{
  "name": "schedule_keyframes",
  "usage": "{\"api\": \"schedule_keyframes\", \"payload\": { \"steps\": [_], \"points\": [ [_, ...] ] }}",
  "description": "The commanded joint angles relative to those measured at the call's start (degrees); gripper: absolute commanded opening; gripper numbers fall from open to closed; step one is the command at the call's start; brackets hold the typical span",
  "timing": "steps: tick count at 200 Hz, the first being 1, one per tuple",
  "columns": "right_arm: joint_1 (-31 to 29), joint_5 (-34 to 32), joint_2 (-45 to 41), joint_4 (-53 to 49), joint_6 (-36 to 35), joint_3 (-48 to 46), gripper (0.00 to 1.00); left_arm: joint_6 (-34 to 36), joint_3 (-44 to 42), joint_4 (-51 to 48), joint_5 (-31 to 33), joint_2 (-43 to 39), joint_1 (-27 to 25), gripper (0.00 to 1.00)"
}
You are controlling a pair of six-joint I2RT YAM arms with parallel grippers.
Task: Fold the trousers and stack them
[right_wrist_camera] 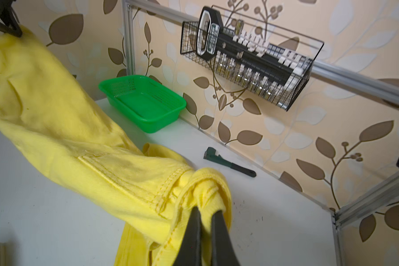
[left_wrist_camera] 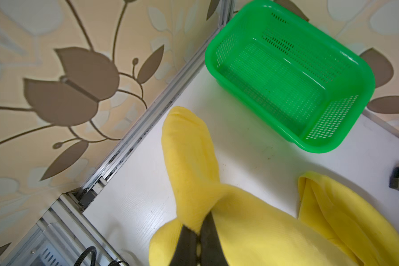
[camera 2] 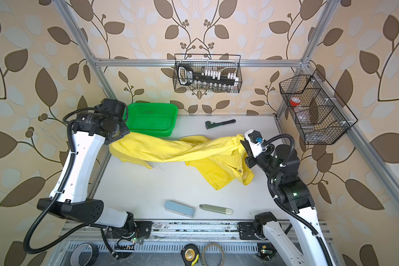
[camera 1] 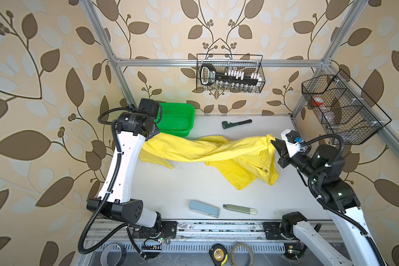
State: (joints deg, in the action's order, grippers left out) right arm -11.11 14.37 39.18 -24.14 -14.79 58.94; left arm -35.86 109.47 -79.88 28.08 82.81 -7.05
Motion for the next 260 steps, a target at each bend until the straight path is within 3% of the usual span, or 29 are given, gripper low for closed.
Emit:
{"api": "schedule_keyframes", "payload": {
  "steps": [1,40,76,104,160,200,260],
  "points": [
    [0.18,-2.07,-1.23,4.23,0.33,2.79,0.00,0.79,2.11,-1.30,4.64,-1.24,0.33,0.00],
    [1.64,-9.76,-0.33,2.91,2.36,-5.36,0.00,2.52,-6.65,6.51,-9.98,7.01,0.37,0.00],
    [6.02,-13.64,8.26,3.13,5.74,-6.94,0.00,0.57,-15.52,13.67,-19.38,12.62,0.04,0.00],
    [8.24,-12.58,15.87,6.45,5.50,-7.60,0.00,1.49,-19.71,18.29,-19.84,17.28,-0.69,0.00],
    [11.04,-12.44,32.86,11.61,4.48,-2.74,0.00,2.25,-15.71,20.37,-20.74,25.55,-0.95,0.05],
    [11.38,-11.75,44.75,9.85,5.41,2.96,0.00,4.00,-16.38,21.25,-20.78,24.79,-1.39,0.18],
    [11.73,-12.44,58.73,5.57,7.67,11.11,0.00,6.24,-23.10,18.78,-21.67,16.19,-3.14,0.57]
  ]
}}
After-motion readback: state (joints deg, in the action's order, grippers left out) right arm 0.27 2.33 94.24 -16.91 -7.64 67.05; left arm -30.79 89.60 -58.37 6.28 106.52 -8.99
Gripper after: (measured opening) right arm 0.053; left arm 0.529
